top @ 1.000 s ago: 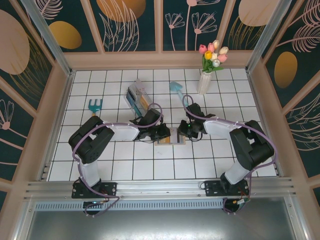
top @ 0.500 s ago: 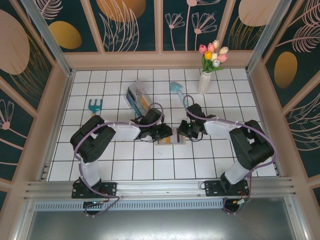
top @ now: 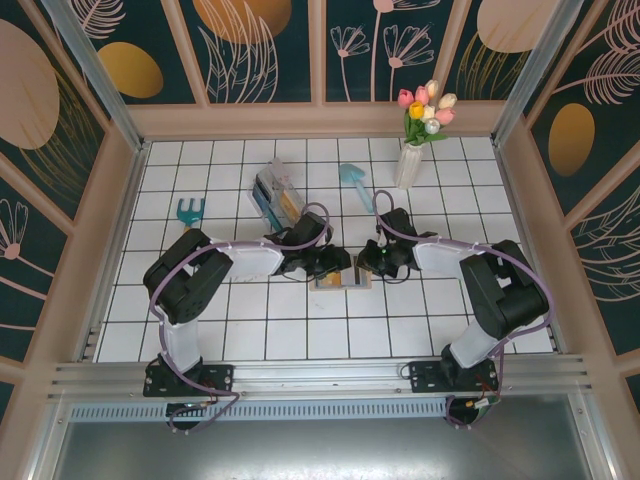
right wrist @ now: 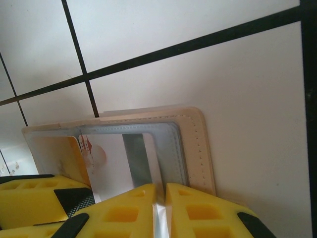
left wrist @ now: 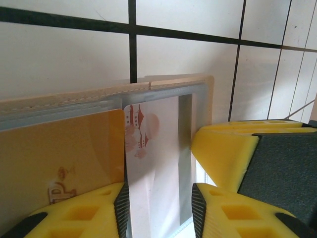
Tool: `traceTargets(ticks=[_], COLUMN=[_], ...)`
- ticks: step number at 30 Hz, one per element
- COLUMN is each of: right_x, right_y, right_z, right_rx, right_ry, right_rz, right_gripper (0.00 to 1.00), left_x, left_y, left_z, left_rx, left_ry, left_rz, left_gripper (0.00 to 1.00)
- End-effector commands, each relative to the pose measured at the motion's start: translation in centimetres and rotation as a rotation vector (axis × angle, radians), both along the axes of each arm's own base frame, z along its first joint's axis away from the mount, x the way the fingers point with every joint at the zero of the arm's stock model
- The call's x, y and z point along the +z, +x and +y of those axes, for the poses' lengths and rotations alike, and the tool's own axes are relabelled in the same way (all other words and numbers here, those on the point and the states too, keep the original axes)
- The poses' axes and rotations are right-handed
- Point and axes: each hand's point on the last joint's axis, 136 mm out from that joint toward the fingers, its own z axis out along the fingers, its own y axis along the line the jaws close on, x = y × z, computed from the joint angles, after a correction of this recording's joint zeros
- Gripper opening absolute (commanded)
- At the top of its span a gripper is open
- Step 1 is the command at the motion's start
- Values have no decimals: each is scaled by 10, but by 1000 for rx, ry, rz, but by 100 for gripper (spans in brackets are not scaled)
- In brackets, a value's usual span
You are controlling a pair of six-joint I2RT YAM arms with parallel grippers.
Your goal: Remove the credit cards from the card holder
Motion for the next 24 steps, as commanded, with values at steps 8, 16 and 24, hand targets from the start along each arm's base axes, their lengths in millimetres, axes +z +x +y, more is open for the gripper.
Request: traceTargets(ticks=[8, 16, 24], right_x=[-28, -38, -38], right_y=[-20, -27, -28], right_z=[-23, -27, -28], right_rx=[-43, -65, -65], right_ry=[-89, -65, -64], right_rz=[90, 131, 130], right_gripper=[17, 17, 17], left_x=[-38, -41, -23], left_y=[-11, -16, -14], left_z=[24, 17, 2], left_rx=[24, 5, -22], left_ry=[154, 114, 18], left_rz=[66, 101, 83], left_gripper=[42, 44, 40])
